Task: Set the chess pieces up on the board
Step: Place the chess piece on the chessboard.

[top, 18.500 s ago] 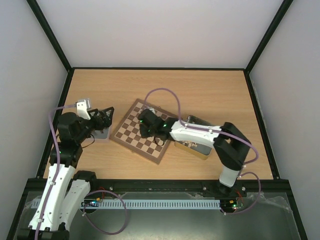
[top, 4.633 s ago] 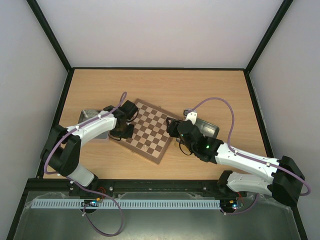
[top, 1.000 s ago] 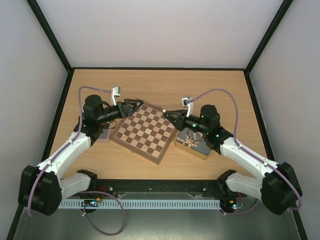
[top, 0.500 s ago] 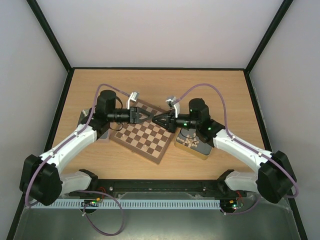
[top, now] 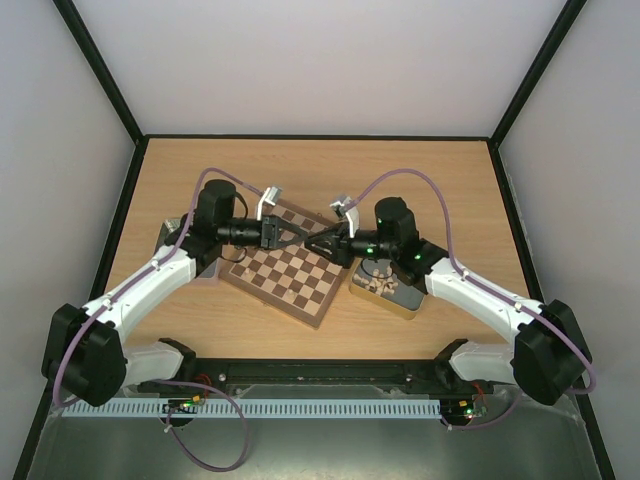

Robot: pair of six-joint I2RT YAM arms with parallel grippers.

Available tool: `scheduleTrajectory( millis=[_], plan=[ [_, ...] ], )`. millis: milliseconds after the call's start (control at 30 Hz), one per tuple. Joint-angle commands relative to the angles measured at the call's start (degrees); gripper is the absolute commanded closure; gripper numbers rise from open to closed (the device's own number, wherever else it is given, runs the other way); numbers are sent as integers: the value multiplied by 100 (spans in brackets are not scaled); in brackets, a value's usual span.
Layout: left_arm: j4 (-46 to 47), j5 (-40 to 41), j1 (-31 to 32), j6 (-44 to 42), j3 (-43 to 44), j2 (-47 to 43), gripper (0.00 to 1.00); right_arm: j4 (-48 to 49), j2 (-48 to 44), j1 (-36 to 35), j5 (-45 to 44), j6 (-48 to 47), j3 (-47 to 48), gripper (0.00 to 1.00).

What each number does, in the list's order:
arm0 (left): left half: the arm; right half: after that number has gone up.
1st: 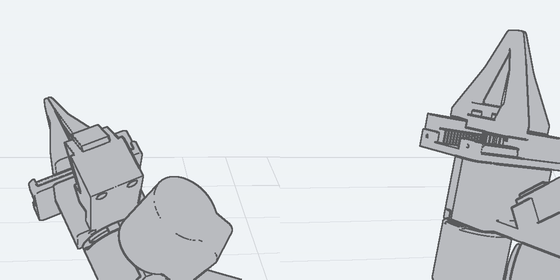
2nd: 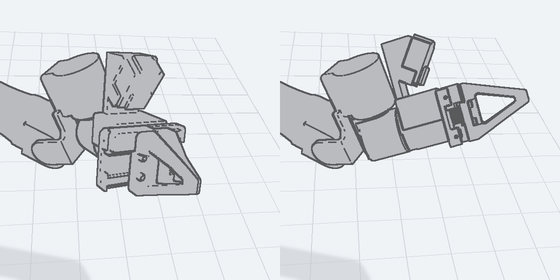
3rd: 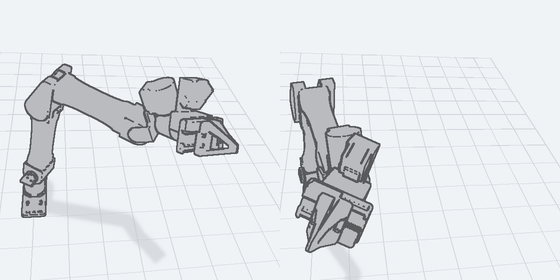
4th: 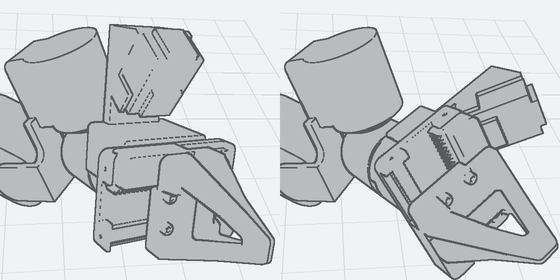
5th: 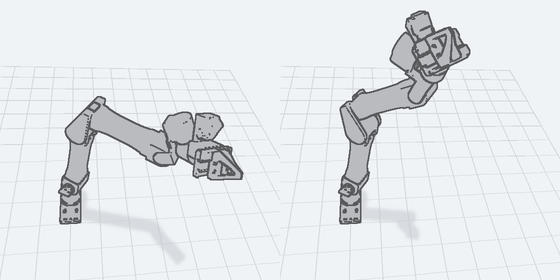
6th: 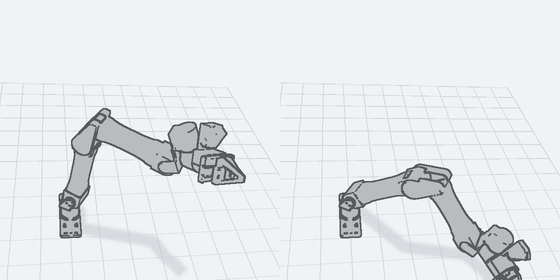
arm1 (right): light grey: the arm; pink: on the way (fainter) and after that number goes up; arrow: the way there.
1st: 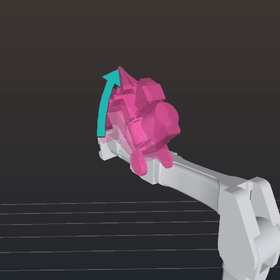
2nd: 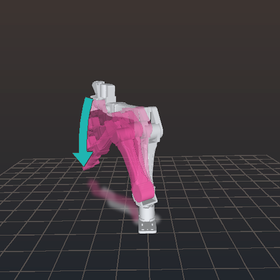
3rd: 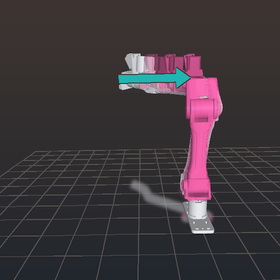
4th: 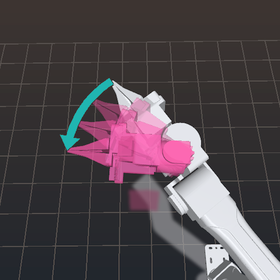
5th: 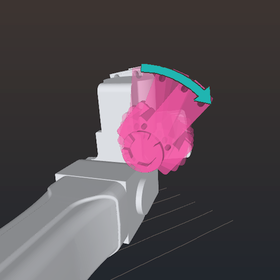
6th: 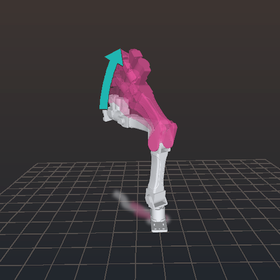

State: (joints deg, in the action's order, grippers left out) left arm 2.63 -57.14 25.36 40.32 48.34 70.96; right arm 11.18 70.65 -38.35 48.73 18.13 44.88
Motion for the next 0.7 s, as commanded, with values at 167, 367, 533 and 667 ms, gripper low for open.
scheduleTrajectory(
  millis=[167, 367, 533, 667],
  plan=[
    [-1207, 1404, -171, -664, 265, -143, 98, 87, -227, -41, -1024, 34, -149, 42],
    [-2496, 4762, -311, -1002, 91, -487, 97, 83, -532, -32, -2664, 89, -537, 34],
    [-3199, 6754, -278, -488, -194, -479, 98, 28, -421, -32, -3103, 191, -531, 33],
    [-2952, 6751, -265, -340, -593, -520, 97, 51, -313, -32, -3139, 233, -519, 33]
  ],
)
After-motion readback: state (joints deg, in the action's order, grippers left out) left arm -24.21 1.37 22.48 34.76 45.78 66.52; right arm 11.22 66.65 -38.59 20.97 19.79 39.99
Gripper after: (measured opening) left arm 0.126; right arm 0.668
